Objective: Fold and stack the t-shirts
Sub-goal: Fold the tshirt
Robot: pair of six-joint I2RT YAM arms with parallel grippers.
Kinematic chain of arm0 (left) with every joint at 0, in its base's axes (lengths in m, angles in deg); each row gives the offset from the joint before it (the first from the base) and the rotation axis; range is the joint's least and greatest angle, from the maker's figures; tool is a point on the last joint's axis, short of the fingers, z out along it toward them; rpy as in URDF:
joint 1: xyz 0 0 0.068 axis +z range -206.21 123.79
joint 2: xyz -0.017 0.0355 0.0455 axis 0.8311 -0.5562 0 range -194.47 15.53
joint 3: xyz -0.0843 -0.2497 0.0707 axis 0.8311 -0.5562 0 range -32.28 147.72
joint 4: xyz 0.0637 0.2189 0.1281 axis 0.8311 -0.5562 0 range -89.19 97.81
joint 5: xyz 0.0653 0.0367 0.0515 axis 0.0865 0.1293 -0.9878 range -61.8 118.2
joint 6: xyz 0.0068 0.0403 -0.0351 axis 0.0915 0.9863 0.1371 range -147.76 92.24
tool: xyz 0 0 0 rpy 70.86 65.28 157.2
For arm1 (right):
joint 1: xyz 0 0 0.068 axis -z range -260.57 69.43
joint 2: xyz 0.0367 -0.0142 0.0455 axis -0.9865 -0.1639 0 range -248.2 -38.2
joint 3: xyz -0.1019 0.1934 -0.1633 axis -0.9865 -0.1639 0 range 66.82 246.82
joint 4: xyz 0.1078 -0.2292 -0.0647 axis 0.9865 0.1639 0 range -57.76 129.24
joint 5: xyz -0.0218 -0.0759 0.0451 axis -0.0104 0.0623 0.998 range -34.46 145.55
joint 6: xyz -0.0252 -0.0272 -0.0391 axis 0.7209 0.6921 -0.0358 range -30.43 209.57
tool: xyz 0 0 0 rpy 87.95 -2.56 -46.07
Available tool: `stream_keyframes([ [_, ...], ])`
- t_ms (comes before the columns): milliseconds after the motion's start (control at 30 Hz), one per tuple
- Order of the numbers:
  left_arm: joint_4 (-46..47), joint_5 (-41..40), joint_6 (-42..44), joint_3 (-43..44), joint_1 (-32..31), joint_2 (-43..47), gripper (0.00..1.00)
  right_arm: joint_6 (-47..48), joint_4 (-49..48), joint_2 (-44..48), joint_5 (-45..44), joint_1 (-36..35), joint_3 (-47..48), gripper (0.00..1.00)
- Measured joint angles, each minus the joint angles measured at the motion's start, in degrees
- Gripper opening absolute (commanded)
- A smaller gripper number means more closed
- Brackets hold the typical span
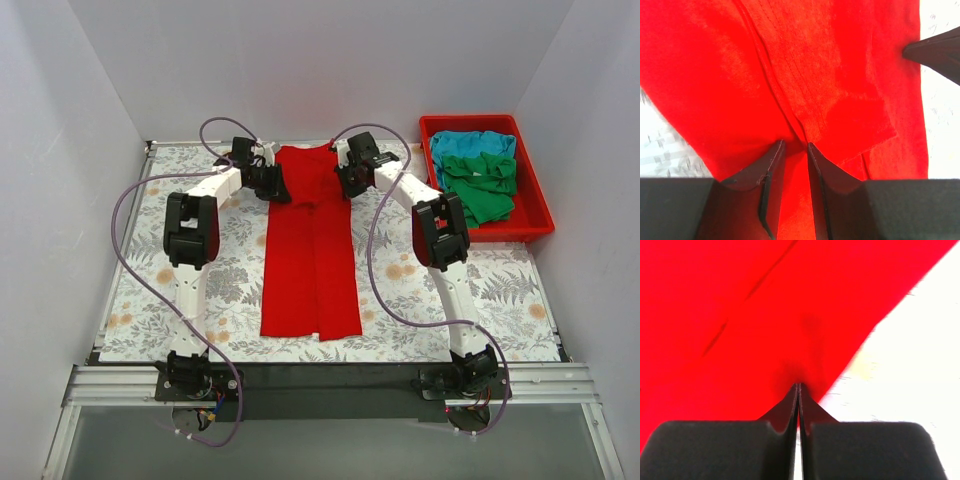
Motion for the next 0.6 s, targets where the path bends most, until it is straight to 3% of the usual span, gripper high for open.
stream_keyframes([
  [433,1.1,1.0,-2.9,10.3,0.0,-6.9,0.24,1.1,-2.8,-3.1,-2.5,3.0,4.2,0.06],
  [600,1.1,1.3,-3.5,11.7,0.0,-7.7,0.29,1.9,-3.4,-3.6,-2.4,3.2,4.9,0.16],
])
